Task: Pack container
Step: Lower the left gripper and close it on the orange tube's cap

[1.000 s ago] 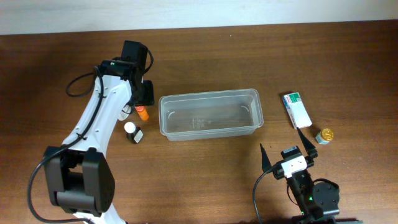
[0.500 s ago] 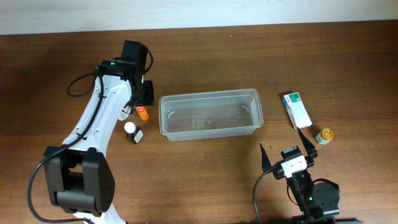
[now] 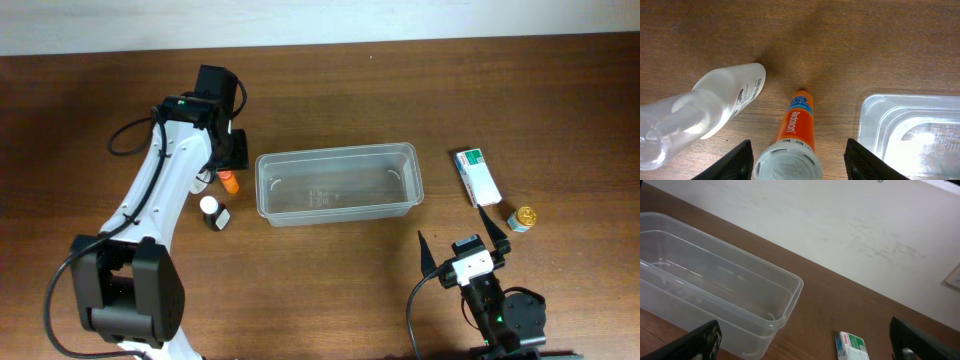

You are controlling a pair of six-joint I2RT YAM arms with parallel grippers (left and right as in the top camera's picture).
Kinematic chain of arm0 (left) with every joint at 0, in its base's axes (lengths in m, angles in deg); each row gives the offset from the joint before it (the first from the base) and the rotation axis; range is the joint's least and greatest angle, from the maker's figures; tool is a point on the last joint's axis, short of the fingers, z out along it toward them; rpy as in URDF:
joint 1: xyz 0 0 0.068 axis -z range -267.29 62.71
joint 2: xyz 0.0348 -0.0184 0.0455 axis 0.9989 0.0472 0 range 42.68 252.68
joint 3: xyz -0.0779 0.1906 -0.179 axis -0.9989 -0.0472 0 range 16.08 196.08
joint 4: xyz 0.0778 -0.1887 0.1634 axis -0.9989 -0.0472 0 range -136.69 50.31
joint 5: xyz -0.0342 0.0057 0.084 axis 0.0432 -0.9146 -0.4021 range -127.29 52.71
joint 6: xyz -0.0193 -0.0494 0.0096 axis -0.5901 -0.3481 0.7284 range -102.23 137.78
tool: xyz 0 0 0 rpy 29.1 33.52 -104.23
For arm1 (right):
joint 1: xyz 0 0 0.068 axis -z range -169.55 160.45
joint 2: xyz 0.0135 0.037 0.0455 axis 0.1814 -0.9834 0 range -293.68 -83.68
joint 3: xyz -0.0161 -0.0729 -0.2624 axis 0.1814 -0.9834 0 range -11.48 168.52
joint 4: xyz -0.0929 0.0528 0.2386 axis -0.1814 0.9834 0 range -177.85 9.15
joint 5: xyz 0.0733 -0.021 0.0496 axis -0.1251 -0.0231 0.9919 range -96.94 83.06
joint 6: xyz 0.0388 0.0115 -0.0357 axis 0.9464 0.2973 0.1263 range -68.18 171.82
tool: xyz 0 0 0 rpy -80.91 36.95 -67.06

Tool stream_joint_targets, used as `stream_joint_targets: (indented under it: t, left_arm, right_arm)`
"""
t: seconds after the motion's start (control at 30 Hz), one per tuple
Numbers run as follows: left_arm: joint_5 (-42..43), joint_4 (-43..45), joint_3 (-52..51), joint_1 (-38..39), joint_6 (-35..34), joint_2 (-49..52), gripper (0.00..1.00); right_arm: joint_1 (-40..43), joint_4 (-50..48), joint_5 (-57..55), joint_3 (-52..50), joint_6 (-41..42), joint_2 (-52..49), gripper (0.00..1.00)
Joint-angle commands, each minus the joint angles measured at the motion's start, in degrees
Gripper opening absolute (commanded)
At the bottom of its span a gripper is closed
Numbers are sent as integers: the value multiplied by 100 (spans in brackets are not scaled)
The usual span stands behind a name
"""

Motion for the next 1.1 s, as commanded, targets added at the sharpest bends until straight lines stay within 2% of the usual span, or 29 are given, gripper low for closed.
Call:
stream_joint_targets:
  t: [0.0,0.07,0.17,0.33,0.5,0.67,0.77,0.83,1.07]
  left_arm:
    - [57,9,-26,-4,74,63,59]
    - [55,11,-26,-4,76,63,58]
    - [52,13,-26,-4,76,63,46]
    - [39,13,-26,-4,74,63,43]
    - [-9,11,-26,-4,76,63,33]
    - [-55,13,-26,-4,76,63,32]
    - [-52,55,-26,-4,74,63,18]
    - [-50,129,-20,-4,74,61,14]
    - [-50,136,459,-4,116,-15,13]
  right_arm:
    - [44,39,-33,-26,50,37,98]
    - [44,39,-33,-26,50,37,98]
    - [44,39,-33,-26,50,37,98]
    - [44,39,-33,-26,50,37,98]
    - [44,39,-33,-26,50,37,98]
    - [44,39,-33,-26,50,37,98]
    - [44,39,-33,-26,50,37,98]
    - [44,39,-33,-26,50,37,98]
    - [44,39,-33,-26,50,37,98]
